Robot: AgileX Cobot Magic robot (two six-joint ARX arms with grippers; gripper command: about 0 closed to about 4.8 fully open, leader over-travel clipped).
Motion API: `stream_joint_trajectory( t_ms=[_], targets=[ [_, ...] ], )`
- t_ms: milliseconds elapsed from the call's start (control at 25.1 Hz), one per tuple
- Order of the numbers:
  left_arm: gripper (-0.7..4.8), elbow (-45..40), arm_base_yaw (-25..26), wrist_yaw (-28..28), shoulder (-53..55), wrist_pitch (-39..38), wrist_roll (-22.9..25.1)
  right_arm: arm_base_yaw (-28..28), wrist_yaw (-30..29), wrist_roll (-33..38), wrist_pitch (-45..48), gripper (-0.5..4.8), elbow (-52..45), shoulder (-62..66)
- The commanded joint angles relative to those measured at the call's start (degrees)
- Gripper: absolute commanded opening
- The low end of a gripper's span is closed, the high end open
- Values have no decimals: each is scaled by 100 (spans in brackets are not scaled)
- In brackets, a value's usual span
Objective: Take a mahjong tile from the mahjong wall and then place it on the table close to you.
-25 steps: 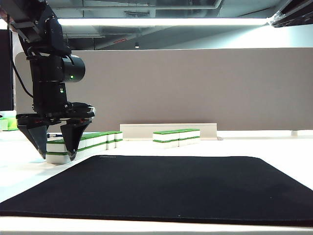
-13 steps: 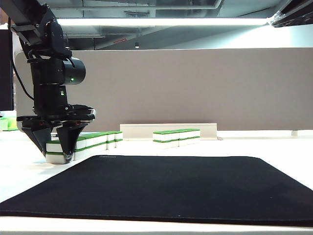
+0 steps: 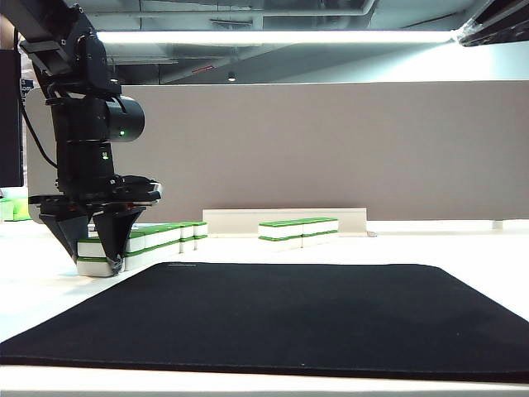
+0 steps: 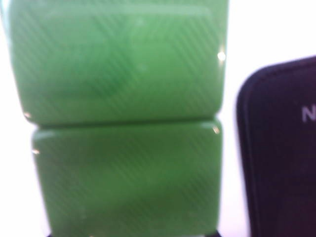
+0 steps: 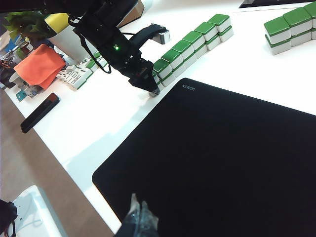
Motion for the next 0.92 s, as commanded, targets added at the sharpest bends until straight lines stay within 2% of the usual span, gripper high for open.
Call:
stream_joint_trajectory(
  t_ms=[40,159,319,558,757,916],
  targets=[
    [144,109,-11,271,-55,-330,-9,4,-39,-22,66,-1,26,-4],
    [144,575,-20,323,-55,-1099,-20,4,-39,-22,63,-1,24,-4],
    [144,907,-116,330,-55,-1598,-15,4,-39,-22,63,-1,22,-4],
    [144,1119,-546,662,-63,-1692,57,4,-39,-22,63,-2,15,-2],
    [144,1117,-1119,645,-63,-1519,813,4,-39,-22,63,-1,15,-2],
    [144,1117,-1886,643,-50,-1045,1556,-2,-39,-28,63,-1,15,-4]
  ],
)
